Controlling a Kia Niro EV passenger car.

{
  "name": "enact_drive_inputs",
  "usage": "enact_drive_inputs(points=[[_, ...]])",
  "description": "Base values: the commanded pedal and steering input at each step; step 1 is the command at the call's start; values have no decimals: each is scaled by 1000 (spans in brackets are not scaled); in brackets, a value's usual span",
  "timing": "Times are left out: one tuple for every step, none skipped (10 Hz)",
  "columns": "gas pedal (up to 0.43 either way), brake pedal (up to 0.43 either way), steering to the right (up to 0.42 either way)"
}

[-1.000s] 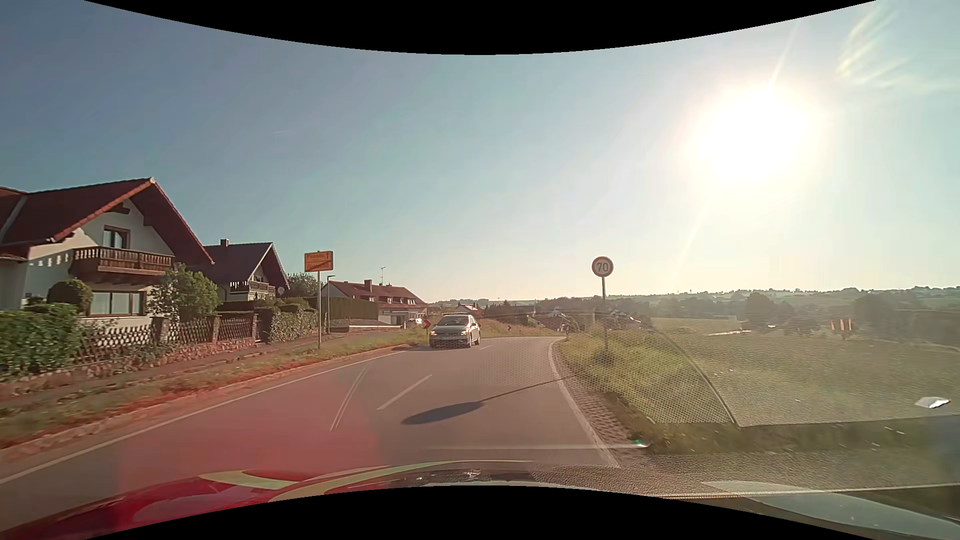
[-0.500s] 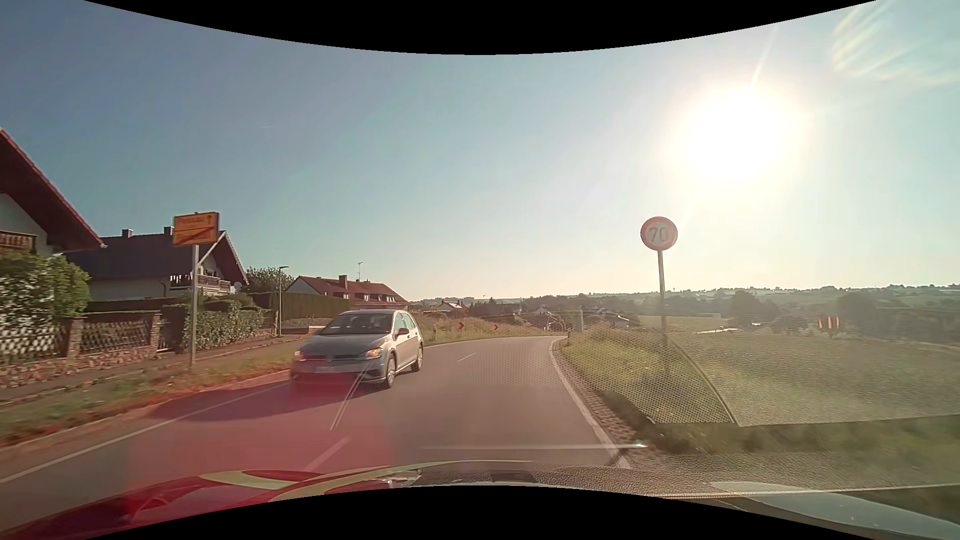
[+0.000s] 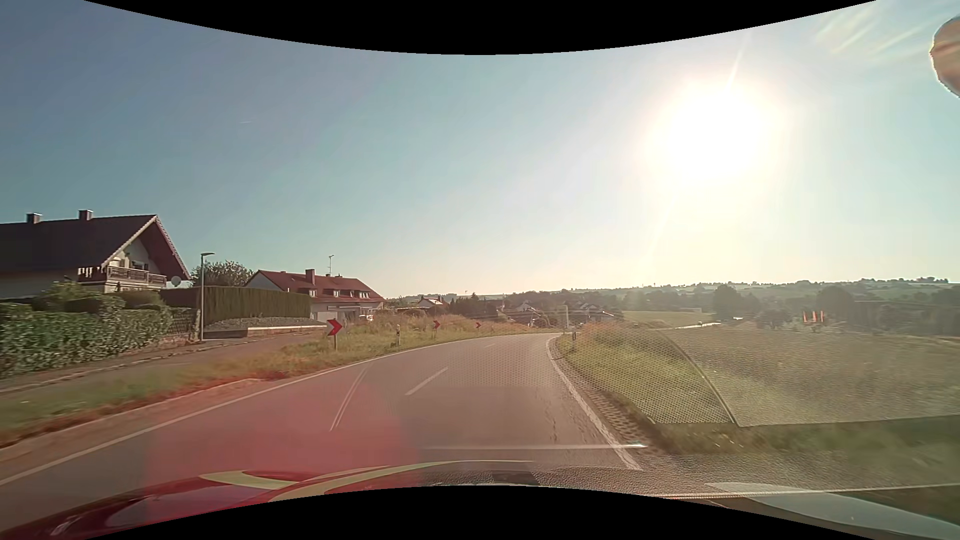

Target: Follow the waypoints while adhering to traffic rules and regulations

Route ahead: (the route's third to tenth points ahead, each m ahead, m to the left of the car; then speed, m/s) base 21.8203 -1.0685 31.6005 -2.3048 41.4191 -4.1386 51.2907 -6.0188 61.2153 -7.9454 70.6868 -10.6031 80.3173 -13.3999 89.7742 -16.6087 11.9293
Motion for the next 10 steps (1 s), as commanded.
enact_drive_inputs(points=[[169, 0, 26], [150, 0, 26], [118, 0, 26], [67, 0, 26], [39, 0, 26], [8, 0, 26], [8, 0, 25], [0, 0, 25], [0, 0, 25], [0, 0, 25]])
